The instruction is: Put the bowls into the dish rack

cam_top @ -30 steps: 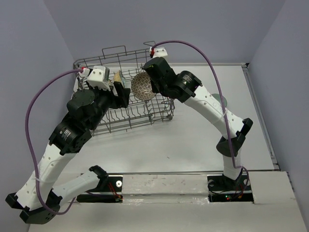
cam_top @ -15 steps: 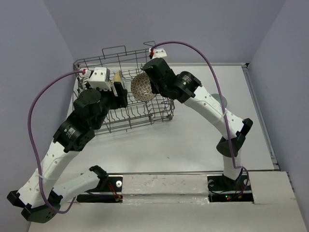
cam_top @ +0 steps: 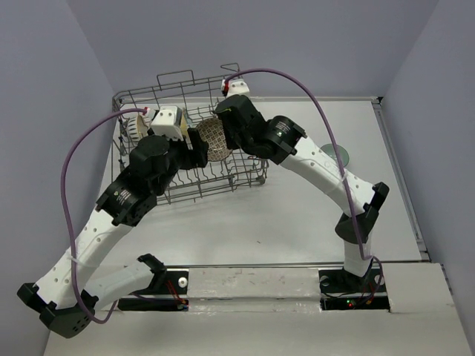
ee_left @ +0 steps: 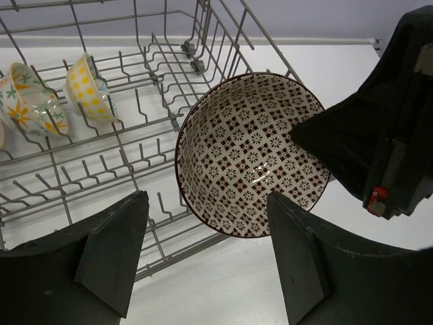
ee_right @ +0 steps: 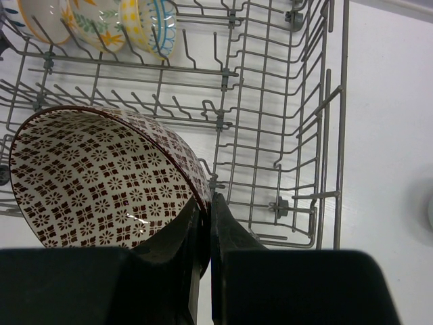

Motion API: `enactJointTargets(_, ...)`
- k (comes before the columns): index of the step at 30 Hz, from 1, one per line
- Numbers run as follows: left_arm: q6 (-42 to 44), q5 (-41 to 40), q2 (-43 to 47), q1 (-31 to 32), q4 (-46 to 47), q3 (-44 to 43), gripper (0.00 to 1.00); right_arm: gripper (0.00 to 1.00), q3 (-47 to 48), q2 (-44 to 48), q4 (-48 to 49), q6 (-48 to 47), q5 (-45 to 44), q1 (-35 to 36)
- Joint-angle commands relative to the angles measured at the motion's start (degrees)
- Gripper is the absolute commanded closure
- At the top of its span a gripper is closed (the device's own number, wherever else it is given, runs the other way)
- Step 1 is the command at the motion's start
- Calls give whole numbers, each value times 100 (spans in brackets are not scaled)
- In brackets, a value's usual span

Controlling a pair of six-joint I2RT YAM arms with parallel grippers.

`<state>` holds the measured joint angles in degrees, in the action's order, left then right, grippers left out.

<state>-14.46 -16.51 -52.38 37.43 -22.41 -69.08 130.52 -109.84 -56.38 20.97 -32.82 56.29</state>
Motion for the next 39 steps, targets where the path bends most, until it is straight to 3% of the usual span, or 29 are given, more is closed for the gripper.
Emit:
enactJointTargets(1, -189, 96, -70, 19, 343, 123, 20, 99, -88, 569, 734, 12, 39, 48)
enactJointTargets(10, -250, -256, -211, 10, 343, 175, 20, 99, -369, 841, 848, 38, 56, 48)
enactJointTargets(21, -329, -19, -396, 19, 589, 219, 23, 99, -729, 1052, 1138, 4, 337, 48)
enactJointTargets(27, -373, 78, -466, 19, 642, 202, 37, 99, -914, 1149, 1278, -49, 329, 48)
enactJointTargets(31, -391, 122, -519, 10, 624, 149, 58, 99, -1019, 1211, 1392, -76, 337, 48)
enactJointTargets(34, -391, 131, -554, 19, 607, 132, 63, 99, -1055, 1246, 1445, -119, 338, 48)
enactJointTargets(39, -435, 131, -598, 19, 580, 105, 86, 98, -1064, 1281, 1481, -216, 285, 48)
